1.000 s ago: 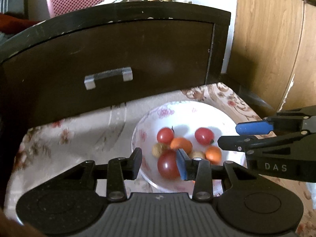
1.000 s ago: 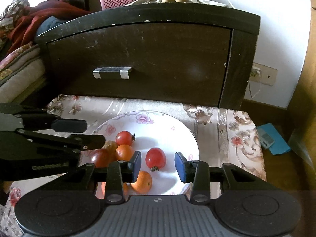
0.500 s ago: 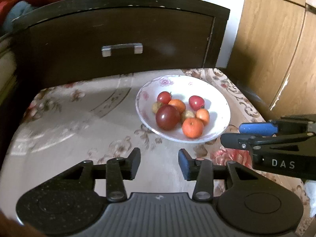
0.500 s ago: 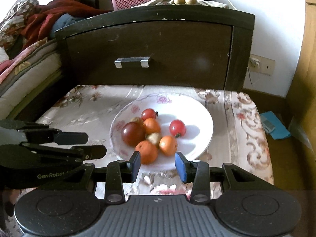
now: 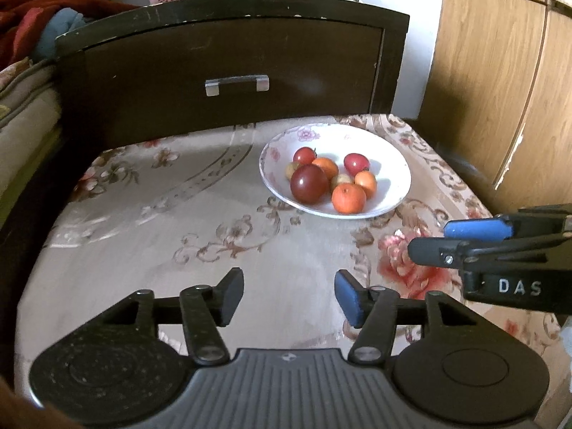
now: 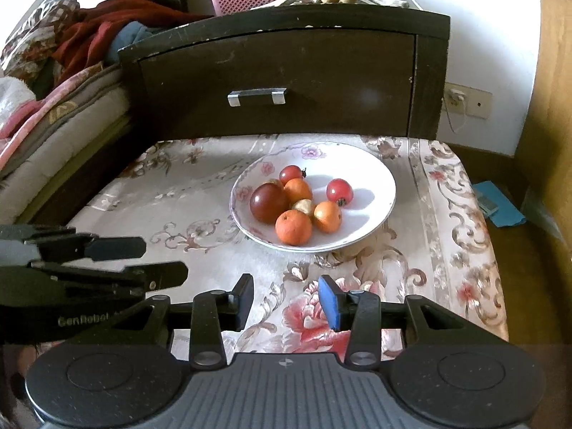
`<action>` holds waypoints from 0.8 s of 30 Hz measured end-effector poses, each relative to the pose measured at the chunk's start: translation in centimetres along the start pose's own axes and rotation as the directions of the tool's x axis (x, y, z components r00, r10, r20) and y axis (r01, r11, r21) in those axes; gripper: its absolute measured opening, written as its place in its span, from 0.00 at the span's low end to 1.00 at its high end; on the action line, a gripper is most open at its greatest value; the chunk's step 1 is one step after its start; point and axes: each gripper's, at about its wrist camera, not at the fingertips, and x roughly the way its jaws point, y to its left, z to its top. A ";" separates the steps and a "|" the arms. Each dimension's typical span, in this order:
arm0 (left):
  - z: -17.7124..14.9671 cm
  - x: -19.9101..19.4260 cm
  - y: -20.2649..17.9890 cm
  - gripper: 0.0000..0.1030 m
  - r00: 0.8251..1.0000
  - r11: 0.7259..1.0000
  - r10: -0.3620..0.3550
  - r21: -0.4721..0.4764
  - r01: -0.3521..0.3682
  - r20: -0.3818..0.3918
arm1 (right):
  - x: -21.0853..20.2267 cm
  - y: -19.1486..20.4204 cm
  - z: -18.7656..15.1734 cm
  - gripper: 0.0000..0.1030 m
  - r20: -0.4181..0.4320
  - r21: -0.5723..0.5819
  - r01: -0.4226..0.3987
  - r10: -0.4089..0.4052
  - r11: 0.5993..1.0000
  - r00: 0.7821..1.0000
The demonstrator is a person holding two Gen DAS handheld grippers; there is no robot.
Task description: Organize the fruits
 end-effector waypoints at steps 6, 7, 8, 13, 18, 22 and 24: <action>-1.0 -1.2 -0.3 0.75 1.000 1.000 0.005 -0.006 -0.005 0.006 | -0.9 0.3 -0.9 0.35 -0.001 0.010 0.008 -0.008 1.000 1.000; -1.2 -1.4 -0.4 0.76 1.000 1.000 0.007 -0.003 -0.007 0.007 | -1.0 0.3 -1.1 0.35 -0.005 0.012 0.010 -0.010 1.000 1.000; -1.3 -1.6 -0.5 0.77 1.000 1.000 0.009 0.000 -0.009 0.008 | -1.2 0.4 -1.3 0.35 -0.008 0.013 0.011 -0.011 1.000 1.000; -2.2 -2.7 -0.5 0.88 1.000 1.000 0.019 -0.005 -0.019 0.015 | -1.9 0.8 -2.0 0.35 -0.015 0.017 0.017 -0.016 1.000 1.000; -2.9 -3.6 -0.3 0.95 0.999 0.999 0.030 -0.020 -0.030 0.025 | -2.8 1.1 -3.0 0.38 -0.019 0.025 0.028 -0.028 0.999 0.999; -3.3 -4.3 -0.6 1.00 0.998 0.999 0.054 -0.004 -0.054 0.039 | -3.4 1.3 -3.8 0.40 -0.027 0.025 0.041 -0.040 0.999 0.999; -3.5 -4.5 -0.8 1.00 0.997 0.998 0.065 0.005 -0.065 0.043 | -3.6 1.4 -4.0 0.40 -0.029 0.026 0.043 -0.042 0.999 0.999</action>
